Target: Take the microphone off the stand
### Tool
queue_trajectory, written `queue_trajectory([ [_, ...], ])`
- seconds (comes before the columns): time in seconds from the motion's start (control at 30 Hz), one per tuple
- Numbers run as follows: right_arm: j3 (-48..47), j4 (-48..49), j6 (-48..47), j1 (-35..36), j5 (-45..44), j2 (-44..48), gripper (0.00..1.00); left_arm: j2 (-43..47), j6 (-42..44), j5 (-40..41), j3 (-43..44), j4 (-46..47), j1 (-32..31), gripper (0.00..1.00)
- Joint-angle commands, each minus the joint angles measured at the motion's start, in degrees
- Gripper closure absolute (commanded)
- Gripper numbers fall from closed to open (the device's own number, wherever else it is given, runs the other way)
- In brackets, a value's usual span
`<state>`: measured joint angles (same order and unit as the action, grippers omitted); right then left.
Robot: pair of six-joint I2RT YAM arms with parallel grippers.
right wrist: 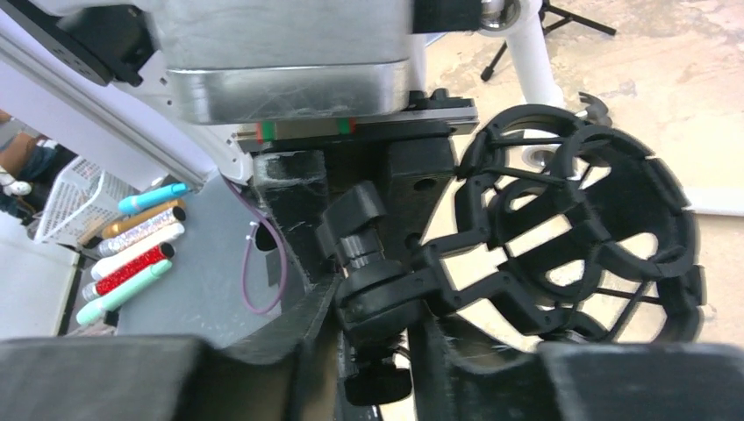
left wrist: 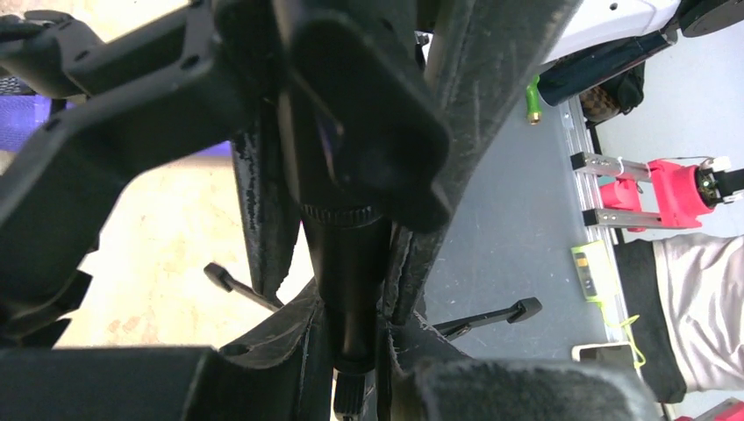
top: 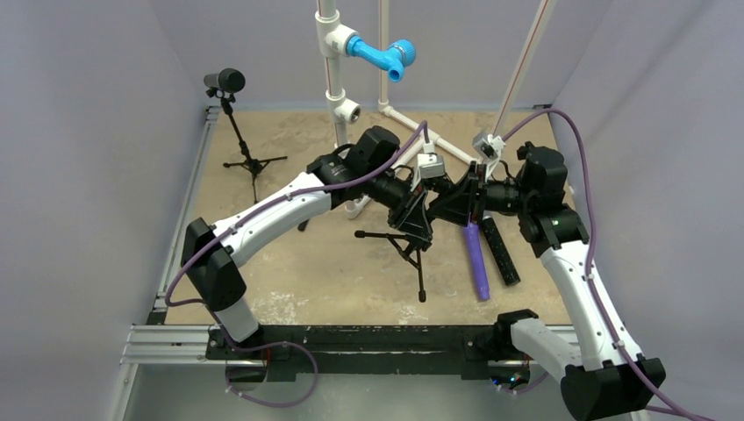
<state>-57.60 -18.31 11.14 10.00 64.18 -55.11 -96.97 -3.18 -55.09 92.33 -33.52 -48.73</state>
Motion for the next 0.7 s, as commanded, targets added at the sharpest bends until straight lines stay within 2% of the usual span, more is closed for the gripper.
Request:
queue_trajectory([
  [0.0,0.1,4.7,-0.1,0.1,-1.6,1.3,0.83,0.1,1.2,-2.3,3.4,1.3,-1.4,1.0],
  [0.03,0.1,4.0,-0.6,0.1,-2.7,1.6,0.9,0.2,1.3,-2.2,3.3,1.2,-1.4,1.0],
  [0.1,-0.4,1.6,-2.9,0.0,-5.5,1.9,0.98,0.4,1.7,-1.9,3.1,1.0,-1.3,1.0],
  [0.17,-1.4,-1.1,-5.4,0.0,-8.2,2.1,1.0,0.8,2.6,-1.1,3.1,0.1,-1.3,0.98],
  [0.23,-2.5,-2.8,-7.3,-0.1,-10.0,2.1,1.0,1.6,2.9,-0.4,3.0,-0.6,-1.2,0.83],
  [0.37,-4.3,-5.0,-10.4,-0.1,-14.8,1.7,1.0,3.5,5.0,1.1,2.6,-1.9,-0.6,0.36],
  [0.43,-5.2,-5.6,-12.3,-0.1,-17.1,1.1,1.0,4.9,5.7,2.7,2.3,-2.5,-0.2,0.18],
  [0.53,-6.0,-4.8,-14.6,-0.1,-20.6,0.0,1.0,7.1,6.4,3.5,1.6,-3.1,0.9,0.02],
  [0.67,-6.0,-0.9,-17.7,-0.1,-25.0,-2.8,1.0,10.6,7.8,3.9,-0.2,-3.5,3.1,0.0],
])
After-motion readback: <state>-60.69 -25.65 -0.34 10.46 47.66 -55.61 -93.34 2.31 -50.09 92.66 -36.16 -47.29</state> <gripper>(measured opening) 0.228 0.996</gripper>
